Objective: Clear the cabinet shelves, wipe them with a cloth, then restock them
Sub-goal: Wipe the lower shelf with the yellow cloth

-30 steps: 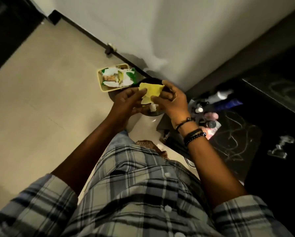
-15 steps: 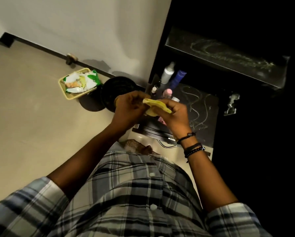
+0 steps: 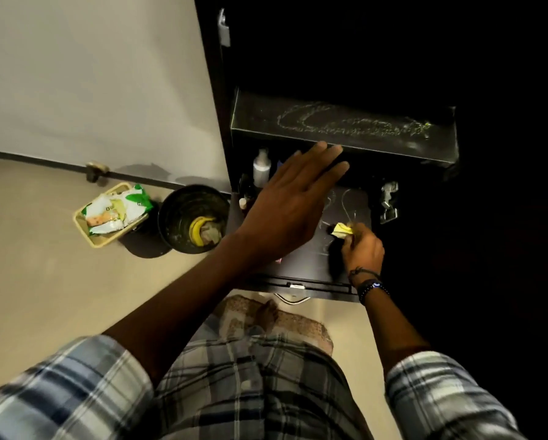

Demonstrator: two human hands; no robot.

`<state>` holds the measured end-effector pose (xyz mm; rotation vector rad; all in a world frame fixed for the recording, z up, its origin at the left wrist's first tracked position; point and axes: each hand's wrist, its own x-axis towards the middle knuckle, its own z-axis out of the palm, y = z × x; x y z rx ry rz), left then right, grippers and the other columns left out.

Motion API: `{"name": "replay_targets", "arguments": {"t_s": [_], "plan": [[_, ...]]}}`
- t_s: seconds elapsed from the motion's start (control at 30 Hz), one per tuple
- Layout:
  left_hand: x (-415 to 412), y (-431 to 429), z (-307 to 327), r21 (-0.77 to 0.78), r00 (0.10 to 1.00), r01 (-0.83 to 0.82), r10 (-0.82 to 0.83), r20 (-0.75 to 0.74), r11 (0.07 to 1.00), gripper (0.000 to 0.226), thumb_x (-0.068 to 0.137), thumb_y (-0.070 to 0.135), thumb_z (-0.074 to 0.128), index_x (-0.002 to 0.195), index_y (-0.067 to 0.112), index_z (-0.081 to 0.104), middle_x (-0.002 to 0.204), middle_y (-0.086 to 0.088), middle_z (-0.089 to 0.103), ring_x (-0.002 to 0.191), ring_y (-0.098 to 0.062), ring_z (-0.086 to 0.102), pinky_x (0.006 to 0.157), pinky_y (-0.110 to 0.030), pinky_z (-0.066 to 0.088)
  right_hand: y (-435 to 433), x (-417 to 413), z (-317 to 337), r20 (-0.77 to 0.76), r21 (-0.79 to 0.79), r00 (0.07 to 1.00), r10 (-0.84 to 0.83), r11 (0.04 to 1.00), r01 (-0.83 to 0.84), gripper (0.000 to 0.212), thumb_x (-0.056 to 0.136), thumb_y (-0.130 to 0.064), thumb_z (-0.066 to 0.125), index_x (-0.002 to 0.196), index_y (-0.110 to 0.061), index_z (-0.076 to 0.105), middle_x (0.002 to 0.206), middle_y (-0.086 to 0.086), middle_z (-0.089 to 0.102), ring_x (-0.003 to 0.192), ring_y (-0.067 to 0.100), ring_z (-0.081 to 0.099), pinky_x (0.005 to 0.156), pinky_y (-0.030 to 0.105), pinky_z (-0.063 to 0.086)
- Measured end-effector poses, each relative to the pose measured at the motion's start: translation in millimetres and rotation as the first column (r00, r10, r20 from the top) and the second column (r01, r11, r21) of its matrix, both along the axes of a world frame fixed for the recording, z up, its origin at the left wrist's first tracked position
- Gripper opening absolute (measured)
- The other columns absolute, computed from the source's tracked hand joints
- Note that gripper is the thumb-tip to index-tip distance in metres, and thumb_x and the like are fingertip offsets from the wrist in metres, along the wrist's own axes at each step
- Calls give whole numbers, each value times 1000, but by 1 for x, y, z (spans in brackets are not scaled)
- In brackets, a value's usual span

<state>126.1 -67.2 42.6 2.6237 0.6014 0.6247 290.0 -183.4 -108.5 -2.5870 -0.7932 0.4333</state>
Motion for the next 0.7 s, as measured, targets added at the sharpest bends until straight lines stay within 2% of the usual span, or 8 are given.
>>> {"name": "replay_targets", "arguments": {"t_s": [0.1, 0.17, 0.3, 0.4, 0.47, 0.57, 0.63, 0.7], "plan": [[12, 9, -5, 115, 993, 51, -39, -110, 992, 57, 90, 9, 51, 143, 8, 32, 153, -15, 27, 143, -30, 18, 117, -47, 19, -6, -3, -13, 7, -4, 987, 159, 987, -159, 38, 87, -1, 54, 121, -14, 62, 122, 14, 64, 114, 34, 59, 95, 35, 47], [15, 11, -10, 159, 978, 73, -39, -206, 985, 54, 95, 16, 38, 147, 10, 24, 156, -13, 20, 145, -29, 13, 118, -46, 13, -9, -10, -26, -30, -25, 941, 338, 941, -338, 42, 84, 3, 51, 123, -8, 60, 130, 15, 58, 123, 33, 54, 105, 35, 40], [16, 16, -20, 162, 954, 73, -22, -298, 984, 56, 97, 24, -3, 148, 11, 15, 157, -11, 12, 146, -25, 4, 119, -44, 5, -29, -17, -51, -9, -181, 824, 567, 809, -559, 56, 85, -21, 33, 138, -8, 46, 143, 14, 47, 131, 32, 46, 114, 41, 32], [13, 23, -30, 214, 954, 65, 2, -299, 975, 56, 94, 15, 16, 149, 12, 8, 157, -9, 4, 145, -24, 0, 118, -47, 5, -26, -1, -55, -24, -236, 843, 537, 816, -527, 62, 90, -29, 22, 147, -5, 28, 154, 15, 27, 143, 31, 26, 119, 43, 19], [12, 26, -33, 210, 957, 63, 1, -290, 976, 59, 90, 15, 18, 148, 12, 6, 155, -8, -1, 145, -23, -2, 118, -47, 4, -6, 19, -56, -7, -238, 882, 471, 856, -459, 67, 89, -31, 16, 147, 0, 25, 155, 21, 23, 144, 36, 21, 118, 43, 14], [5, 21, -42, 203, 950, 83, -16, -311, 976, 60, 90, 12, 18, 149, 13, 5, 156, -8, -2, 145, -25, -2, 119, -47, 6, 37, 48, -58, 13, -265, 888, 460, 858, -441, 63, 92, -26, 29, 147, 4, 22, 155, 25, 18, 144, 39, 17, 119, 43, 12], [-3, 15, -53, 201, 935, 92, -15, -354, 975, 65, 89, 9, 27, 150, 13, 5, 158, -8, -1, 146, -26, -2, 119, -47, 10, 70, 63, -62, 18, -311, 872, 489, 832, -460, 61, 93, -26, 35, 145, 4, 26, 151, 28, 24, 141, 41, 22, 119, 45, 14], [-11, 9, -62, 171, 925, 85, -14, -380, 982, 66, 87, 11, 30, 150, 12, 8, 158, -8, 3, 146, -26, 1, 119, -46, 11, 99, 69, -65, 15, -375, 858, 513, 799, -470, 68, 85, -38, 20, 138, 0, 38, 140, 25, 40, 127, 41, 36, 110, 46, 23]]}}
